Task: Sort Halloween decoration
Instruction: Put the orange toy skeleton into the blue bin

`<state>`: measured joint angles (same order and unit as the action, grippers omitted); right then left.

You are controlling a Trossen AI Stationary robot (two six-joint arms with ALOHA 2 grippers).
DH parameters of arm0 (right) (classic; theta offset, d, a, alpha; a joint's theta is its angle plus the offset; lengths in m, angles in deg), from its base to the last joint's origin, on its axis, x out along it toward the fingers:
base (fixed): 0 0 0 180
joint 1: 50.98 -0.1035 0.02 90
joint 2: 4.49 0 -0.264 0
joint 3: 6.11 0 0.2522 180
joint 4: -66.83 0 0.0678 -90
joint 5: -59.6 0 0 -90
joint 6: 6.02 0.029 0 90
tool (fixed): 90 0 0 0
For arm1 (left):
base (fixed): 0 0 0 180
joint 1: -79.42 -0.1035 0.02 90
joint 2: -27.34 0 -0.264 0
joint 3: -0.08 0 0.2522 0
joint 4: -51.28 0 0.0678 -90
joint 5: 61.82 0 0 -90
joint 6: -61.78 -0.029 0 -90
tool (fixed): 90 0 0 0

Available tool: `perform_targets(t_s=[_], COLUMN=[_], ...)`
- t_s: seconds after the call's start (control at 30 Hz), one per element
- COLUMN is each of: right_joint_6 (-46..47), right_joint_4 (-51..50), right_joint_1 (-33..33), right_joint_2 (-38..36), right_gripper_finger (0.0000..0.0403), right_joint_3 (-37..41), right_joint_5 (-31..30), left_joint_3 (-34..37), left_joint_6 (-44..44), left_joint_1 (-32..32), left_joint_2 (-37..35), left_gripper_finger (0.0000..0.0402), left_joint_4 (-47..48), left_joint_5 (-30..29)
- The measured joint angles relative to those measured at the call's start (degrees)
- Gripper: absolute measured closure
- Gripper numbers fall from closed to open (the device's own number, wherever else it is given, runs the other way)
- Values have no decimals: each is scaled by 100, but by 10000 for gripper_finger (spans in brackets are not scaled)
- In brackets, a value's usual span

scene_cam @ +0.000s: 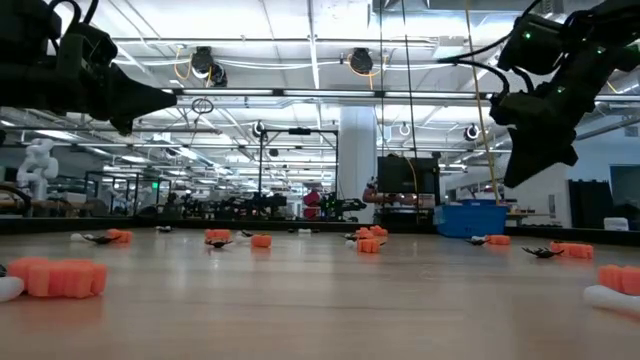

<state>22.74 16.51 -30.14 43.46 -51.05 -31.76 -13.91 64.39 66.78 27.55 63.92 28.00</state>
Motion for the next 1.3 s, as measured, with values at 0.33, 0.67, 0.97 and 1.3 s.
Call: perform_targets(t_s=[0.33, 0.67, 0.97, 1.3], right_joint_6=[662, 1123, 1100, 1065], right_joint_4=[498, 862, 1417, 1562], right_joint_1=[-683, -952, -932, -923], right_joint_2=[942, 2006, 2659, 3029], right_gripper_finger=[279, 237, 236, 291], right_joint_3=[0, 0, 0, -22], right_joint_5=[-327, -766, -987, -1275], left_joint_3=[0, -2, 0, -1], left_joint_6=[0, 0, 0, 0], left_joint_1=[-1, -2, 0, -1], left_joint_2=[-1, -2, 0, 0], left_gripper_finger=[402, 402, 402, 402], left_joint_4=[0, 0, 0, 0], left_joint_5=[-1, -2, 0, -1])
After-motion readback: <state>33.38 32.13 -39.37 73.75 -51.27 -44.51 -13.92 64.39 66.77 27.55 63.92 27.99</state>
